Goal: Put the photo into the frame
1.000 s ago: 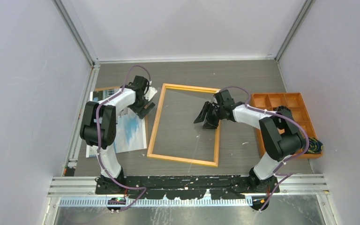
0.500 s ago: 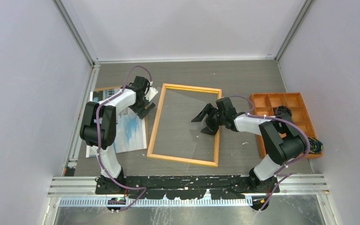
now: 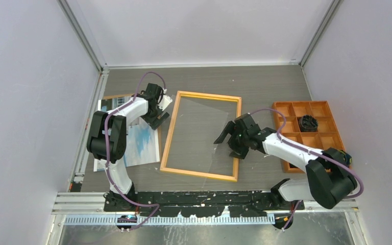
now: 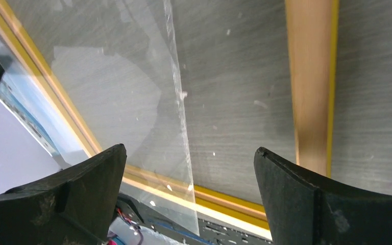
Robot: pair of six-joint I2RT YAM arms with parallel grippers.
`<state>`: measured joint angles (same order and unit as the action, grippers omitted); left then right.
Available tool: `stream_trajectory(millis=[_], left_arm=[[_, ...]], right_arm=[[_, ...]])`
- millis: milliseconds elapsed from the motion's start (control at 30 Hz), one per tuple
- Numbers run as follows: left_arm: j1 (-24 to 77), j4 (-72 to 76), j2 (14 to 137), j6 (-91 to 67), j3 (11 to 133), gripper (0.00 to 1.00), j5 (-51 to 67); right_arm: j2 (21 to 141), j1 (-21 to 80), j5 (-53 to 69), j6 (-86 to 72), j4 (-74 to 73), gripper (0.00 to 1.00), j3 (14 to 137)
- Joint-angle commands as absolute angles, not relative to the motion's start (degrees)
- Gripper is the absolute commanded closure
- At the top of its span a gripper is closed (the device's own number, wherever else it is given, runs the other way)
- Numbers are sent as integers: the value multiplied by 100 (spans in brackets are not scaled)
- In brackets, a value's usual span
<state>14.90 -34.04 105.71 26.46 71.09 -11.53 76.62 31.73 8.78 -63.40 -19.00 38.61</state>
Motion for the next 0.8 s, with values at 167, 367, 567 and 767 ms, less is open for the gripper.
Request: stream_trajectory(millis=[167, 367, 567, 767], left_arm=[[1503, -3563, 10397, 2707, 7140, 11, -1089], [1503, -3630, 10396, 2700, 7206, 11, -1082], [1516, -3738, 10436, 2655, 7299, 11, -1055], [1573, -3843, 10441, 2709, 7330, 11, -1089]], right_arm=[[7340, 4077, 470, -6564, -1712, 0, 3524], [7629, 4366, 430, -6447, -1537, 0, 3704], [8521, 4618, 579, -6841, -292, 8, 3386], [9068, 4728, 445, -7209, 860, 9, 3174]])
